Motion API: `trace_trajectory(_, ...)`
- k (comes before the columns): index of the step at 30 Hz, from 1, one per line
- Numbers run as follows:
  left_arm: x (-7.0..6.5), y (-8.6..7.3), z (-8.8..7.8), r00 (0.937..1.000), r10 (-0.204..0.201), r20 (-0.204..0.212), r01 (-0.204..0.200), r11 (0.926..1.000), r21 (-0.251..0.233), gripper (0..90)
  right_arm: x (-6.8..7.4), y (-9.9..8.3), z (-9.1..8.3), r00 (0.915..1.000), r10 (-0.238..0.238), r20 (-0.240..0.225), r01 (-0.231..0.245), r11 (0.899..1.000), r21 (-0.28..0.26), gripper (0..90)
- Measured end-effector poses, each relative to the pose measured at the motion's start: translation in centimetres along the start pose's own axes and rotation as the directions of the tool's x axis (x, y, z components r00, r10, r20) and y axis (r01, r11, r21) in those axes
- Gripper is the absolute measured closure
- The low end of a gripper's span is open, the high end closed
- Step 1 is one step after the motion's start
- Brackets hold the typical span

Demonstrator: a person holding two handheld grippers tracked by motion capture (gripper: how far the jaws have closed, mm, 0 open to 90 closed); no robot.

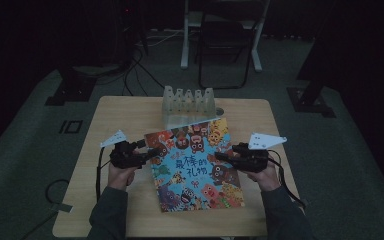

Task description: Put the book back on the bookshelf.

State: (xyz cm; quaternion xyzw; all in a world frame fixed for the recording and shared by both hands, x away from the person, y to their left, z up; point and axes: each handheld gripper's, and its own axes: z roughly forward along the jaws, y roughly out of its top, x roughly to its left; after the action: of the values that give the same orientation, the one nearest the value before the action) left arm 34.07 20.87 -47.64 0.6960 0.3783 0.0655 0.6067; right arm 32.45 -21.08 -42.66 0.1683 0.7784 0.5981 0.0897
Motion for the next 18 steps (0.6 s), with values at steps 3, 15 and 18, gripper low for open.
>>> trace_trajectory(3, -0.3, 0.3, -0.2, 1.0000, 0.001, 0.009, -0.001, 0.9999, -0.017, 23.2, -0.2, 0.0, -0.2, 1.0000, 0.003, 0.005, -0.003, 1.000, 0.014, 67.3)
trace_trajectory(15, -1.6, 1.5, -0.9, 0.9990, 0.042, 0.013, -0.041, 0.9978, -0.052, 23.5, -0.7, -0.3, -0.7, 0.9994, 0.024, 0.026, -0.024, 1.000, 0.011, 67.4)
trace_trajectory(18, -1.8, 1.7, -1.0, 0.9988, 0.049, 0.011, -0.048, 0.9968, -0.064, 23.5, -0.8, -0.4, -0.7, 0.9992, 0.029, 0.027, -0.029, 1.000, 0.009, 67.4)
